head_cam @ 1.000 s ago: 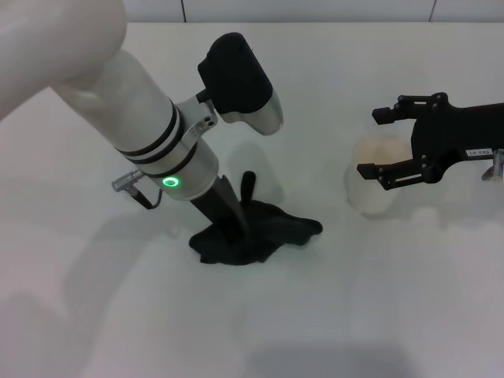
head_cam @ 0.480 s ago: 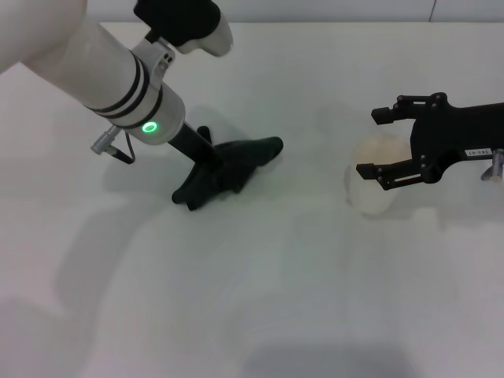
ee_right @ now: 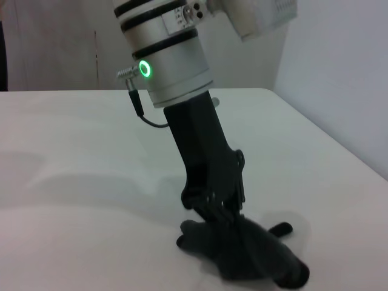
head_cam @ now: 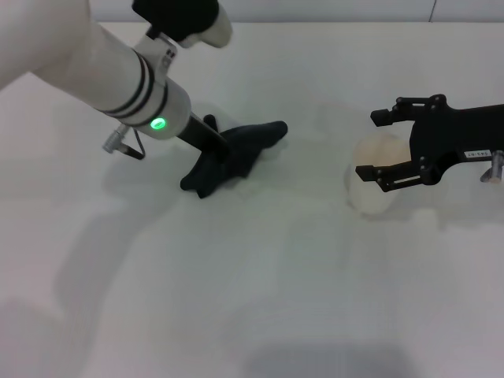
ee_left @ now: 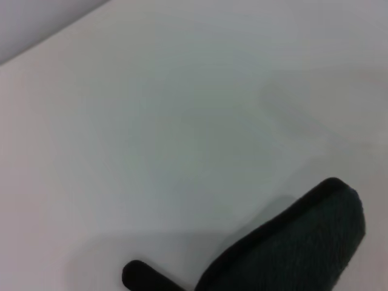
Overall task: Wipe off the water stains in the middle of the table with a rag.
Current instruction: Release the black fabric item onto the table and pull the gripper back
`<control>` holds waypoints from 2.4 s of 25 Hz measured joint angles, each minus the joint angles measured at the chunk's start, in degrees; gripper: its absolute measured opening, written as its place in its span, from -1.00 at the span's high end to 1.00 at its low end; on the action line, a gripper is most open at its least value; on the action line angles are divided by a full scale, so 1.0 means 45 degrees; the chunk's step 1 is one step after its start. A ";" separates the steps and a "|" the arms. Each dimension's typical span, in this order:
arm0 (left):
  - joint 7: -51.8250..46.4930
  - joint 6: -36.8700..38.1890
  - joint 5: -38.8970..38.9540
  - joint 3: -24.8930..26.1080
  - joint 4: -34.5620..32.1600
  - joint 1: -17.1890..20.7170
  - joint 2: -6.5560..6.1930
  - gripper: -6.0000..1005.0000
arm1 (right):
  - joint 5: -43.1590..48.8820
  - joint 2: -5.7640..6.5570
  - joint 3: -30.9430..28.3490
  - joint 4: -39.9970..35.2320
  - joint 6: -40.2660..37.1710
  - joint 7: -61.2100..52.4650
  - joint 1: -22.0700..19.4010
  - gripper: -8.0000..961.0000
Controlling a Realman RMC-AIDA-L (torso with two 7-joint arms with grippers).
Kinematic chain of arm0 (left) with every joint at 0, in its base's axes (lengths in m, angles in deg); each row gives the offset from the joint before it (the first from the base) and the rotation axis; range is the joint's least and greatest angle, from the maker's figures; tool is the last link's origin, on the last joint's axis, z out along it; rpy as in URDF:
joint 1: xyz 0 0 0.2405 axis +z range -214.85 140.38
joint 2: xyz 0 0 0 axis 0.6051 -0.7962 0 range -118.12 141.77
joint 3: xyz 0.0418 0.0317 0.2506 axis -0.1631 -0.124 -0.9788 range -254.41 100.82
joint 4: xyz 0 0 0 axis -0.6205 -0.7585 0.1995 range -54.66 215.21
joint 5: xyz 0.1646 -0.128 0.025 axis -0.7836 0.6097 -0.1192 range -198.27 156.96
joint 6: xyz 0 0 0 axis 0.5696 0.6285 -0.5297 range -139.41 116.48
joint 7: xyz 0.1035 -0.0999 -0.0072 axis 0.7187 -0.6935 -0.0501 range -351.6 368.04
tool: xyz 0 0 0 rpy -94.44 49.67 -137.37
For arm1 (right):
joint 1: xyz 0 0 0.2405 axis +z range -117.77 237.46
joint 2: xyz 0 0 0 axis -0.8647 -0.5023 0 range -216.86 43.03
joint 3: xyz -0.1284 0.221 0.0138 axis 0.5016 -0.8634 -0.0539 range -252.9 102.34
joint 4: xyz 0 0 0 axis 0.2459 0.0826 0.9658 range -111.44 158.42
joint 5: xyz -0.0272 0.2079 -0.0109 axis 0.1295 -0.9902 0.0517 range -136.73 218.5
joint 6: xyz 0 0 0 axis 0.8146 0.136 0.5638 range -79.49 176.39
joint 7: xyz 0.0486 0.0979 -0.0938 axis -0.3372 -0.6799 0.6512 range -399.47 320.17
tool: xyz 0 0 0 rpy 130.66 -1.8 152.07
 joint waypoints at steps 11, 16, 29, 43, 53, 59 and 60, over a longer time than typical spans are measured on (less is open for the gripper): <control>0.1120 0.0493 0.1492 -0.2184 -0.0480 -0.0002 -0.0019 0.72 | 0.0000 -0.0011 -0.0041 0.0000 0.0000 -0.0001 -0.0054 -0.82; 0.0854 0.1938 0.0988 -0.2099 -0.0976 0.0003 -0.0037 0.72 | 0.0000 0.0007 -0.0084 -0.0002 0.0000 -0.0017 -0.0062 -0.82; -0.1255 0.2059 -0.1017 -0.0264 -0.0807 0.0005 -0.0085 0.71 | 0.0016 0.0021 -0.0117 -0.0019 0.0000 -0.0011 0.0039 -0.82; -0.1251 0.2155 -0.1048 -0.0241 -0.1419 0.0229 -0.0060 0.35 | 0.0047 0.0021 -0.0117 -0.0021 0.0000 -0.0017 0.0102 -0.82; -0.1354 0.2099 -0.1116 -0.0240 -0.1328 0.0186 -0.0059 -0.36 | 0.0084 0.0021 -0.0116 -0.0004 0.0000 -0.0026 0.0130 -0.82; -0.1386 0.2118 -0.1107 -0.0240 -0.1480 0.0192 -0.0058 -0.62 | 0.0082 0.0020 -0.0116 -0.0001 0.0000 -0.0057 0.0135 -0.82; -0.1403 0.2185 -0.1073 -0.0237 -0.1647 0.0226 -0.0058 -0.67 | 0.0079 0.0021 -0.0116 -0.0003 0.0000 -0.0066 0.0124 -0.82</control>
